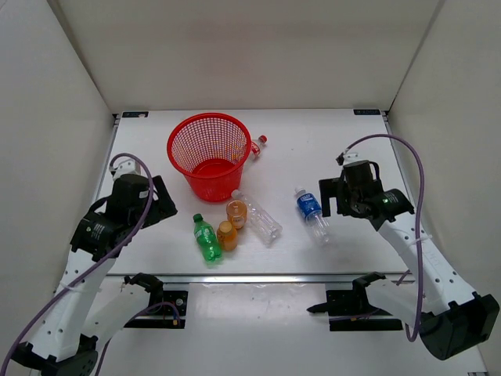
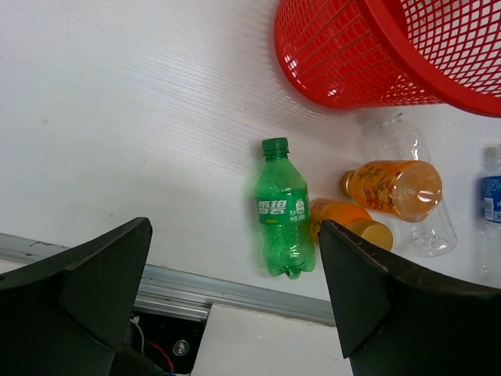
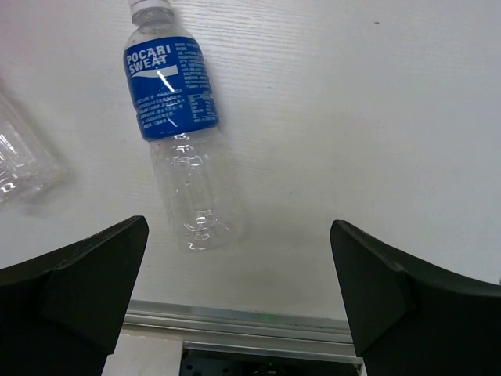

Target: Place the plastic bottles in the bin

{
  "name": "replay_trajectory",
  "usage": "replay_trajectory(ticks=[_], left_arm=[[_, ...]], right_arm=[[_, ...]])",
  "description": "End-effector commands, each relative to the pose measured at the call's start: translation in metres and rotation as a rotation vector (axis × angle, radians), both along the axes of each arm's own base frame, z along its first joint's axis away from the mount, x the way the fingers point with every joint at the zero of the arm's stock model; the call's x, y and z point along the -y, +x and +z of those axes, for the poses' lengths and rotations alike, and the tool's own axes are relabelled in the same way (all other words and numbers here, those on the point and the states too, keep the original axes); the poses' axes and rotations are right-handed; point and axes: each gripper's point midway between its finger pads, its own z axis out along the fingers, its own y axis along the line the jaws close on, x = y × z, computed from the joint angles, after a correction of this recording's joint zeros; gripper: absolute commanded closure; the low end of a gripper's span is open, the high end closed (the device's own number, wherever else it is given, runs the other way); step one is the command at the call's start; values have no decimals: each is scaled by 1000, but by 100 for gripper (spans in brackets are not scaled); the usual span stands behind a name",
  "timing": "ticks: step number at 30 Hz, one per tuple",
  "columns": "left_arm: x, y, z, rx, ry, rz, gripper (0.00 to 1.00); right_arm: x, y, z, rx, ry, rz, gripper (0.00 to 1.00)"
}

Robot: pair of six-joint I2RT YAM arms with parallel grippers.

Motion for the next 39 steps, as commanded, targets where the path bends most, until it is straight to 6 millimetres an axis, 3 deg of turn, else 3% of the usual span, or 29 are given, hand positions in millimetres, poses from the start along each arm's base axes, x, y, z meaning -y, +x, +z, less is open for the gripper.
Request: replay_trajectory(ticks=[1,5,10,16,20,21,27,31,36,38,39], left_arm=[[-11,-6,17,43,21,25,1],[1,-7,0,34,-24,-25,1],[32,-3,-16,25,-102,-147,1],[67,-5,-23,10,-198,-313,2],[68,-7,-23,18,-204,-316,1],[67,-8,-22,22,-202,-311,2],[67,-15,-42,-13,-225,-299,2],[68,-14,-49,-15,-238,-294,1],[66,-20,-64,-79,-233,-265,2],[65,-22,-66,-91,-229,-264,1],[59,-21,-67,-87,-212,-240,1]], right_arm=[[2,3,7,85,-31,24,1],[-10,12,6,153,55,84,0],[-6,21,-7,135,82,75,0],[-31,25,-47,40,34,191,1],[-49,42,-50,61,107,232,1],[-46,45,-55,56,105,222,1],[-52,33,-92,-50,116,228,5],[-50,22,-120,-117,54,175,19],[-57,30,-118,-93,114,161,26],[-59,38,-110,-64,125,162,57],[-60,44,-100,-39,124,163,67]])
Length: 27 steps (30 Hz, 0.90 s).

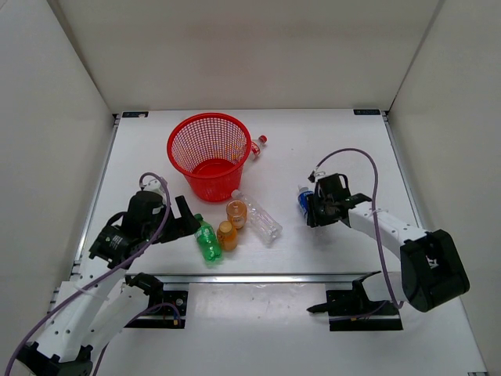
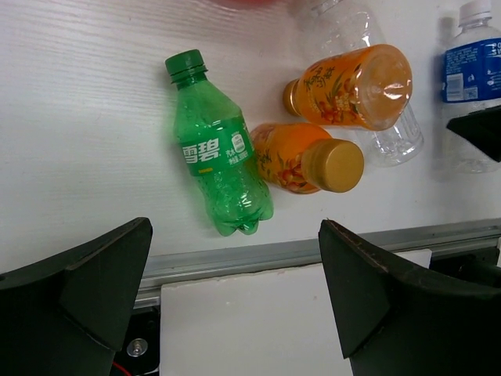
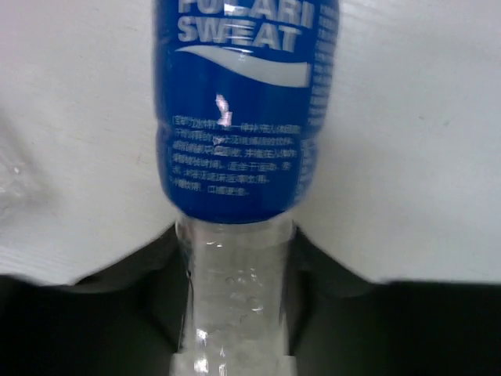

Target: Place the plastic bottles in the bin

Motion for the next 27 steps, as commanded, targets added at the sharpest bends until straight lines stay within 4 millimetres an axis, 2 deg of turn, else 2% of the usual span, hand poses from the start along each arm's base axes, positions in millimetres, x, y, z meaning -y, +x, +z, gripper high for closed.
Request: replay_trajectory(ticks=[1,2,3,5,6,8,9,10,11,12,13,14,16,17,19,21,22,23,24,25,27], left_arm=[[-5,-2,-5,-12,12,28,1],[-7,-3,-7,-18,17,38,1],[-9,-3,-8,-20,18,45,2],[-10,-2,-8,-6,3,58,1],[-10,-3,-15,-21,6,61,2],[-9,-2,-15,-18,-13,73,1],[-9,-3,-17,-21,-7,74,1],[-10,-4,-18,-27,-13,87,1],[-11,-4,-18,-29,-9,94,1],[-14,-5,-19,-32,0,102,2],[-15,-5,-20,-41,2,116,1],[-16,-6,-21,-45,2,128,1],[-15,-6,-20,-39,-10,129,1],[-14,-6,-20,-40,-20,134,1],[-10,-6,-19,-39,-50,137,1],[-7,-6,-18,-37,-90,151,2],[-7,-6,-20,-36,-93,160,2],[-6,-9,-24,-55,-100,159,1],[-4,-8,-23,-53,-105,150,1],[-3,-9,-23,-60,-109,151,1],[-5,-10,-28,-83,-94,158,1]], right_arm=[[-13,40,49,165,65,-18,77],[-20,52,69,209,79,-3,82],[-22,54,80,230,69,13,82],[-40,75,136,335,96,56,82],[-51,74,145,336,105,86,82],[-87,83,202,443,154,175,82],[-98,85,208,449,154,206,82],[-118,87,230,489,176,259,82],[-136,87,262,548,214,291,82],[-148,90,263,558,209,341,83],[-170,89,278,584,243,395,83],[-182,88,292,606,270,419,83],[-212,95,291,592,318,478,82],[-220,97,306,623,338,478,81],[-243,105,296,620,337,507,77],[-263,111,304,650,352,532,75],[-271,115,298,645,345,545,73],[-275,119,308,670,354,542,72],[-282,127,307,681,345,542,72],[-287,133,298,666,329,547,72],[-298,139,306,684,333,555,72]])
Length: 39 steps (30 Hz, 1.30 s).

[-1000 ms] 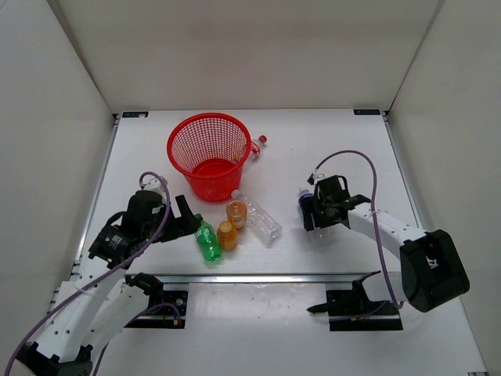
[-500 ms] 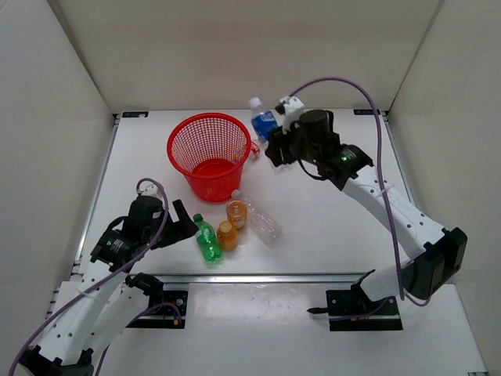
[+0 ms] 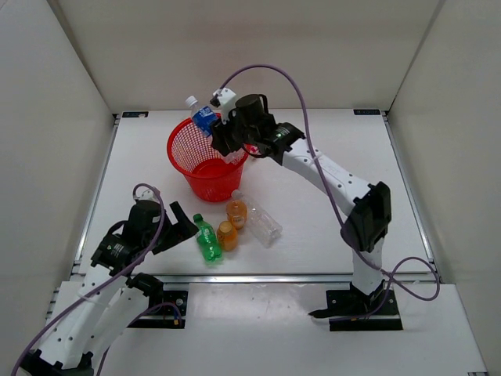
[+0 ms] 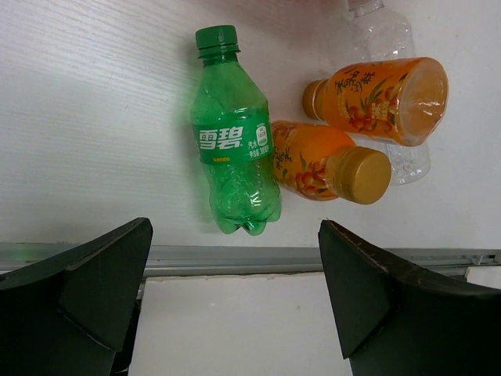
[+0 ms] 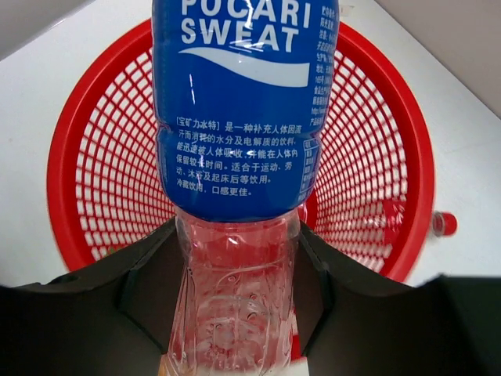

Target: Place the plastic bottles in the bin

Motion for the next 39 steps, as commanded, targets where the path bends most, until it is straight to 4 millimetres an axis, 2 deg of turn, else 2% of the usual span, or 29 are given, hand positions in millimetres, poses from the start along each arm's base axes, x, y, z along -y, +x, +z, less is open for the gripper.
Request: replay_trajectory(ticks=[1,2,5,7,8,10,11,14,16,17,18,20,21,22,23,24,25,26,27,28,29,30,31,33,34,35,39], left_arm=[[3,-1,-2,-21,-20,11,2],[2,-1,-4,-21,-17,13,1],[7,-1,-7,-24,-38,0,1],[10,1,-10,-28,-51,2,1],[13,1,-13,-34,-63,-7,1],[17,1,-16,-43,-78,-10,1],[18,3,-17,-40,-82,-11,2],[16,10,-17,-22,-76,18,1],[15,12,-18,-38,-75,36,2],[12,13,-19,-35,-62,47,2],[9,15,-24,-39,-47,70,1],[7,18,-30,-62,-30,98,1],[9,20,-34,-62,-27,96,2],[9,21,-37,-64,-23,104,2],[11,27,-38,-60,-30,115,1],[13,31,-37,-47,-37,121,1],[13,33,-41,-58,-28,129,2],[13,37,-43,-61,-27,136,2],[13,39,-46,-65,-25,149,2],[17,41,-47,-57,-30,143,2],[19,41,-53,-66,-25,144,2],[19,46,-55,-60,-27,171,3],[21,45,-62,-64,-24,158,3],[26,51,-67,-81,-26,164,4],[28,51,-72,-93,-12,155,4],[29,50,-75,-102,2,150,4],[26,47,-98,-163,54,148,5]], right_arm=[[-21,5,41,99,61,31,71],[-24,5,45,103,67,37,68],[-34,5,27,75,52,58,50],[-33,3,25,54,50,55,33],[-32,0,27,52,54,61,28],[-31,-7,26,38,51,74,8],[-26,-11,30,34,55,84,2],[-15,-18,51,61,77,89,1],[-2,-21,59,60,71,71,1],[5,-26,70,68,85,73,1],[15,-28,71,62,79,56,1],[35,-37,52,40,32,7,1],[55,-40,41,37,4,-56,1],[63,-43,43,57,6,-73,1],[82,-51,35,57,-10,-123,1],[102,-52,47,75,17,-184,1],[125,-57,35,40,6,-226,1],[146,-53,17,-21,4,-288,1],[159,-62,12,-52,24,-313,1],[184,-61,13,-61,33,-366,1],[202,-60,-3,-94,15,-413,1],[221,-63,-8,-100,16,-458,1],[231,-68,-9,-98,16,-474,1],[260,-70,-23,-136,5,-553,1],[262,-75,-23,-153,28,-545,1],[276,-77,-26,-159,30,-577,1],[300,-81,-40,-189,46,-631,1]])
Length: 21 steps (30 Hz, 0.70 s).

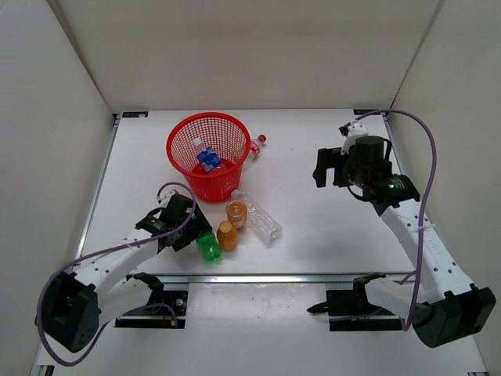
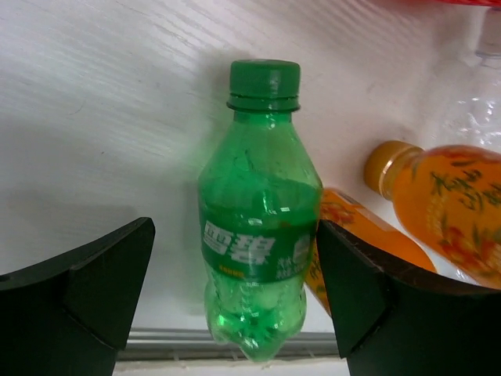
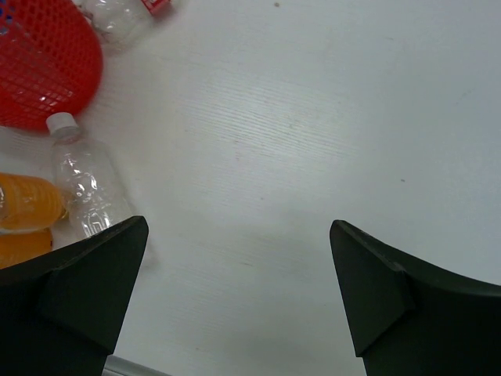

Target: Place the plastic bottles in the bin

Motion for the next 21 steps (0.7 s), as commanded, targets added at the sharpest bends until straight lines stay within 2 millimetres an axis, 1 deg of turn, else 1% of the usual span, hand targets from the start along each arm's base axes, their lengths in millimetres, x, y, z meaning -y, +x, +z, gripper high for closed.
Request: replay_trajectory(ticks=[1,2,3,4,5,6,7,8,10,11,12,14,15,17,19,20,21], left_arm=[[2,4,-13,0,7,17,7],[0,1,-20,-14,16,21,9],[1,0,-22,-18,13,24,11],[-1,-2,-28,-28,13,33,15],[-2,-5,-34,-33,9,32,21],[-2,-6,-37,-39,0,39,25],[-1,-4,-34,-31,-8,40,33],[-5,-8,-36,-48,3,42,42],[-10,-2,-21,-12,27,55,51],[-16,-4,-14,-17,46,67,55],[-21,1,-2,22,47,77,57],[-30,5,41,102,40,76,60],[-34,7,60,131,42,85,60],[-34,10,106,232,33,36,60],[-29,21,170,362,27,-2,59],[-24,25,180,370,37,-28,58],[-19,32,208,438,38,-40,57]], right_arm=[[12,-4,7,24,48,-32,1],[17,-6,1,12,46,-51,1],[22,-6,0,8,51,-71,0],[27,-7,-5,0,44,-78,1],[29,-7,-3,4,38,-87,1],[33,-6,-8,-6,38,-98,1],[35,-8,-12,-12,37,-103,1],[37,-8,-10,-8,38,-115,1],[37,-11,-18,-26,36,-113,1],[39,-12,-19,-23,28,-119,1],[35,-13,-24,-38,30,-103,0],[36,-18,-28,-42,29,-102,1],[33,-23,-33,-52,36,-79,1],[30,-29,-48,-84,38,-52,0],[25,-34,-55,-88,21,-12,1],[20,-39,-62,-105,13,3,1],[18,-39,-62,-98,4,15,0]])
